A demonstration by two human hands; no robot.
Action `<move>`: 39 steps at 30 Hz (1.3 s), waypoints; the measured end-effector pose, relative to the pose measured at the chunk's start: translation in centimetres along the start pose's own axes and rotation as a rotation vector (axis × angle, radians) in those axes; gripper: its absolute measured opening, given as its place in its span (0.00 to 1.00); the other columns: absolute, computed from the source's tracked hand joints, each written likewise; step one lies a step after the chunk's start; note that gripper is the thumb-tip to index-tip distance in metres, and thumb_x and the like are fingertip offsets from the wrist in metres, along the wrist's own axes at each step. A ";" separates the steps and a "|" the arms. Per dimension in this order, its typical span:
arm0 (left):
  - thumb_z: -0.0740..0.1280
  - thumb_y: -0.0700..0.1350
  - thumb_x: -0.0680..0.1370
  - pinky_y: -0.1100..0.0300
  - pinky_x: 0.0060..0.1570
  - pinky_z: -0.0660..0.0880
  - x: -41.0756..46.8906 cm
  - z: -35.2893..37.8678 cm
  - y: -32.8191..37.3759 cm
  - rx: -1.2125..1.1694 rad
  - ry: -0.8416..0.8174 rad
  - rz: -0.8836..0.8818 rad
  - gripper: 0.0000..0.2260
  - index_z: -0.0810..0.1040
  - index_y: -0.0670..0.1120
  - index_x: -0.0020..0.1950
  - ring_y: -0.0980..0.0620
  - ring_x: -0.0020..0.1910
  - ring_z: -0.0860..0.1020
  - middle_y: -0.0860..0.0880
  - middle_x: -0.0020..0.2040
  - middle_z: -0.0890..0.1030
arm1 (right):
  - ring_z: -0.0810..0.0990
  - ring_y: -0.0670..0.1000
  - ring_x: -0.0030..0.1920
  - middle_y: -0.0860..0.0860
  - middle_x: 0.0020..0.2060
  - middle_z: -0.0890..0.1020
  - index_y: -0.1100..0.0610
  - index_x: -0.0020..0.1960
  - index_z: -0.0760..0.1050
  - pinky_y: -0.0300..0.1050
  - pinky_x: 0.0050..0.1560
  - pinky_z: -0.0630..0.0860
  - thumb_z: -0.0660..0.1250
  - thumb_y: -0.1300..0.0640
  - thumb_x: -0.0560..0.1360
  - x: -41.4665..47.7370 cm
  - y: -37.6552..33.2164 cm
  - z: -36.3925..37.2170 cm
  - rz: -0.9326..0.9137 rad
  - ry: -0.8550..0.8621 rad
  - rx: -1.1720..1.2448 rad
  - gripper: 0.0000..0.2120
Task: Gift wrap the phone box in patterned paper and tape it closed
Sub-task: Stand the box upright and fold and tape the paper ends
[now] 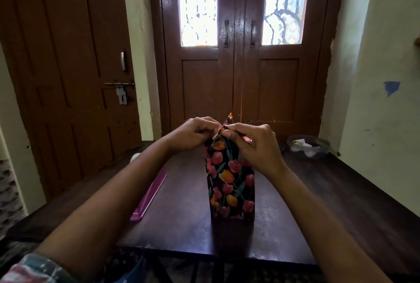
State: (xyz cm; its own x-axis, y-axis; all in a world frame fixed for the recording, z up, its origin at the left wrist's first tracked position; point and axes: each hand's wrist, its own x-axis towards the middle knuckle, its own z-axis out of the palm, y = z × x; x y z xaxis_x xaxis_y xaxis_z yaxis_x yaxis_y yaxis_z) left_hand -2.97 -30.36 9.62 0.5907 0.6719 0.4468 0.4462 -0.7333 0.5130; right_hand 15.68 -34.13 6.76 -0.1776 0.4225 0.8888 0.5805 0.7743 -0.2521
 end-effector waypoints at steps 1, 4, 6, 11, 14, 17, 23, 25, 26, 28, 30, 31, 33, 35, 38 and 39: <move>0.59 0.34 0.79 0.53 0.55 0.77 -0.1 0.0 0.2 -0.012 -0.003 -0.007 0.10 0.80 0.37 0.54 0.49 0.58 0.74 0.50 0.56 0.75 | 0.82 0.45 0.36 0.48 0.38 0.85 0.55 0.50 0.82 0.45 0.36 0.80 0.60 0.44 0.75 -0.2 0.1 0.0 -0.011 0.013 0.011 0.18; 0.59 0.37 0.79 0.60 0.56 0.76 -0.4 -0.5 0.6 -0.126 -0.049 -0.069 0.11 0.79 0.36 0.56 0.50 0.61 0.73 0.51 0.60 0.75 | 0.81 0.45 0.34 0.48 0.36 0.84 0.54 0.49 0.82 0.44 0.34 0.79 0.60 0.45 0.76 -0.5 0.3 0.1 0.008 0.042 0.034 0.17; 0.59 0.45 0.78 0.63 0.56 0.74 -0.9 -1.1 0.7 -0.210 -0.060 -0.014 0.17 0.76 0.38 0.61 0.52 0.63 0.73 0.48 0.64 0.74 | 0.81 0.46 0.34 0.48 0.35 0.83 0.54 0.48 0.82 0.42 0.33 0.78 0.59 0.44 0.76 -0.6 0.5 0.1 0.031 0.056 0.048 0.17; 0.65 0.42 0.77 0.62 0.55 0.76 -2.1 -0.9 1.4 -0.241 -0.184 0.005 0.19 0.70 0.46 0.68 0.55 0.62 0.75 0.51 0.63 0.76 | 0.79 0.41 0.40 0.48 0.40 0.82 0.56 0.48 0.81 0.29 0.37 0.74 0.61 0.47 0.75 -0.8 0.5 0.4 -0.003 0.063 0.107 0.15; 0.72 0.49 0.71 0.55 0.55 0.77 -1.6 -0.2 1.2 0.030 -0.141 0.059 0.20 0.76 0.47 0.62 0.53 0.57 0.76 0.51 0.57 0.77 | 0.77 0.36 0.47 0.49 0.47 0.77 0.57 0.48 0.79 0.26 0.41 0.73 0.62 0.48 0.75 -0.6 0.1 0.0 0.030 0.080 0.186 0.14; 0.73 0.47 0.71 0.60 0.54 0.76 -1.4 0.0 0.9 0.152 -0.049 0.088 0.14 0.79 0.51 0.56 0.57 0.55 0.76 0.52 0.56 0.76 | 0.79 0.37 0.46 0.44 0.47 0.77 0.49 0.49 0.74 0.28 0.39 0.74 0.58 0.43 0.74 -0.5 0.1 -0.8 0.159 0.130 0.279 0.12; 0.74 0.43 0.70 0.62 0.52 0.77 -2.0 0.9 0.6 0.083 0.114 0.109 0.11 0.82 0.43 0.51 0.55 0.53 0.76 0.51 0.54 0.76 | 0.72 0.43 0.63 0.48 0.62 0.76 0.52 0.65 0.72 0.36 0.61 0.71 0.54 0.34 0.72 -1.2 1.3 -0.9 0.186 -0.275 0.083 0.30; 0.73 0.42 0.70 0.60 0.52 0.78 -2.2 1.0 0.7 0.078 0.114 0.124 0.10 0.82 0.43 0.50 0.55 0.52 0.76 0.51 0.54 0.76 | 0.68 0.45 0.68 0.49 0.66 0.73 0.51 0.67 0.71 0.45 0.66 0.68 0.53 0.28 0.69 -1.7 1.5 -0.7 0.122 -0.347 -0.058 0.36; 0.72 0.42 0.71 0.60 0.53 0.77 -2.3 0.9 0.7 0.045 0.088 0.111 0.09 0.82 0.43 0.50 0.56 0.53 0.76 0.51 0.55 0.76 | 0.68 0.45 0.67 0.49 0.65 0.74 0.50 0.66 0.72 0.47 0.66 0.68 0.52 0.27 0.69 -1.8 1.4 -0.8 0.098 -0.343 -0.080 0.37; 0.67 0.44 0.75 0.58 0.56 0.76 -2.5 0.4 0.9 -0.125 0.020 0.042 0.09 0.82 0.42 0.52 0.55 0.57 0.76 0.50 0.57 0.76 | 0.69 0.44 0.66 0.48 0.65 0.75 0.48 0.65 0.73 0.49 0.66 0.69 0.51 0.25 0.68 -1.7 1.4 -1.4 0.086 -0.349 -0.070 0.37; 0.61 0.46 0.79 0.56 0.58 0.75 -2.6 -0.2 0.9 -0.283 0.020 -0.028 0.13 0.81 0.42 0.55 0.53 0.59 0.76 0.49 0.58 0.78 | 0.66 0.41 0.67 0.47 0.66 0.73 0.44 0.65 0.69 0.48 0.67 0.68 0.52 0.24 0.66 -1.5 1.2 -2.0 0.103 -0.404 -0.044 0.36; 0.59 0.47 0.80 0.57 0.58 0.75 -2.6 -0.3 0.9 -0.306 0.044 -0.042 0.14 0.80 0.43 0.56 0.52 0.59 0.77 0.48 0.58 0.79 | 0.64 0.40 0.67 0.47 0.66 0.72 0.43 0.66 0.66 0.47 0.68 0.66 0.52 0.24 0.65 -1.4 1.1 -2.1 0.105 -0.435 -0.038 0.35; 0.59 0.48 0.80 0.59 0.55 0.77 -2.3 0.0 1.3 -0.292 0.102 -0.054 0.15 0.80 0.41 0.56 0.52 0.54 0.79 0.46 0.54 0.81 | 0.62 0.42 0.69 0.47 0.68 0.69 0.43 0.68 0.64 0.46 0.69 0.62 0.52 0.24 0.65 -1.4 1.0 -2.4 0.087 -0.482 -0.054 0.38; 0.60 0.47 0.79 0.62 0.46 0.78 -1.5 0.3 1.8 -0.282 0.235 -0.112 0.13 0.80 0.41 0.52 0.50 0.47 0.80 0.44 0.48 0.82 | 0.61 0.44 0.71 0.46 0.69 0.68 0.44 0.69 0.63 0.45 0.70 0.60 0.51 0.23 0.65 -1.6 0.9 -2.7 0.045 -0.503 -0.079 0.40; 0.63 0.51 0.78 0.64 0.38 0.76 0.6 0.2 2.4 -0.191 0.309 -0.304 0.13 0.79 0.42 0.51 0.51 0.42 0.78 0.46 0.43 0.79 | 0.60 0.42 0.71 0.44 0.69 0.67 0.44 0.70 0.60 0.43 0.71 0.58 0.52 0.24 0.67 -2.2 0.6 -2.8 -0.010 -0.498 -0.097 0.38; 0.63 0.55 0.77 0.63 0.41 0.76 1.3 0.2 2.7 -0.137 0.224 -0.378 0.16 0.79 0.42 0.52 0.51 0.43 0.78 0.47 0.44 0.80 | 0.60 0.41 0.71 0.44 0.69 0.67 0.44 0.69 0.60 0.44 0.71 0.58 0.52 0.25 0.67 -2.4 0.5 -2.8 -0.010 -0.490 -0.102 0.37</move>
State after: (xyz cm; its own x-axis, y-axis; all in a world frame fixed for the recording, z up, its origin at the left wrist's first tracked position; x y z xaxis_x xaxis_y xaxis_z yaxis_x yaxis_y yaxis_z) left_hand -0.82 -31.48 11.45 0.2372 0.9064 0.3496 0.5006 -0.4225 0.7556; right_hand 18.66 -36.12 5.57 -0.5213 0.6061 0.6008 0.6473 0.7396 -0.1844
